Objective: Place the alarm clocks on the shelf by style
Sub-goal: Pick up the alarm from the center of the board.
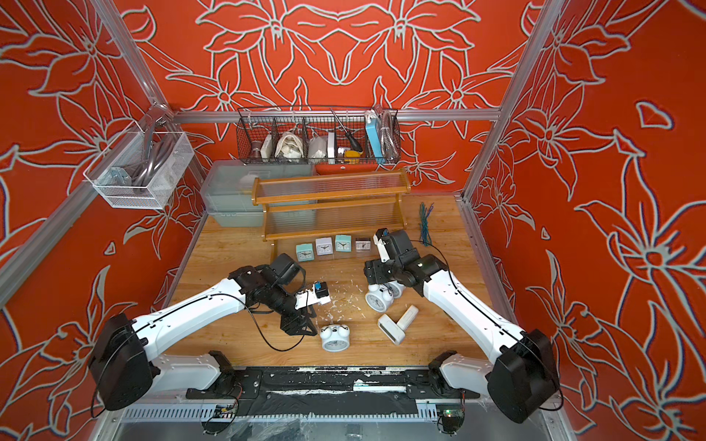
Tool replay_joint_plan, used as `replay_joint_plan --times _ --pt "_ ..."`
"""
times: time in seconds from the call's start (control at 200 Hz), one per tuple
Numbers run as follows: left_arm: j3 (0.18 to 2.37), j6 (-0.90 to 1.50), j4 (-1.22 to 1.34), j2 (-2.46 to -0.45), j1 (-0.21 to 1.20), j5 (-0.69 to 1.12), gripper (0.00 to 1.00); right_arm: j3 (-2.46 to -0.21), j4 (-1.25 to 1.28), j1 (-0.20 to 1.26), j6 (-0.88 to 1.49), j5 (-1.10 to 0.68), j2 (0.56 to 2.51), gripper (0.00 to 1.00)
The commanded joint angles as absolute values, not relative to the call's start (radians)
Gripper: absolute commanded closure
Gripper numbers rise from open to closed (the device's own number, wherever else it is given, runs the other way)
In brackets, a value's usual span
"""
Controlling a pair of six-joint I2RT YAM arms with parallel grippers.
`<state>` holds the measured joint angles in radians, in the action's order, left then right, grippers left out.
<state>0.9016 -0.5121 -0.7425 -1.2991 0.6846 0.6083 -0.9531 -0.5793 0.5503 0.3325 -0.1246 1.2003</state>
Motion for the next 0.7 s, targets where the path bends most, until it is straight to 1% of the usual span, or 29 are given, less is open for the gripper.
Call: replay_joint_plan --times 0.0,0.17,0.365,0.465,0.545,0.691 --pt "0.922 -0.490 -0.711 -1.323 0.713 0.567 0.37 -0.925 -0.646 0.558 0.347 -0.134 1.150 0.16" --pt "0.911 -0.458 -0.670 -1.364 0.765 0.558 0.24 -0.901 -0.678 0.558 0.357 -0.118 1.081 0.16" --pt "0.892 -0.420 -0.605 -1.402 0.820 0.501 0.23 -0.887 -0.696 0.558 0.362 -0.093 1.035 0.16" --pt "0.892 -0.407 -0.589 -1.417 0.831 0.484 0.21 -0.882 -0.693 0.558 0.366 -0.091 1.027 0.16" --pt "0.887 -0.397 -0.570 -1.426 0.842 0.462 0.17 -0.882 -0.692 0.558 0.366 -0.091 1.027 0.16" --pt "0.877 -0.390 -0.545 -1.440 0.860 0.422 0.17 -0.882 -0.685 0.559 0.362 -0.095 1.030 0.16"
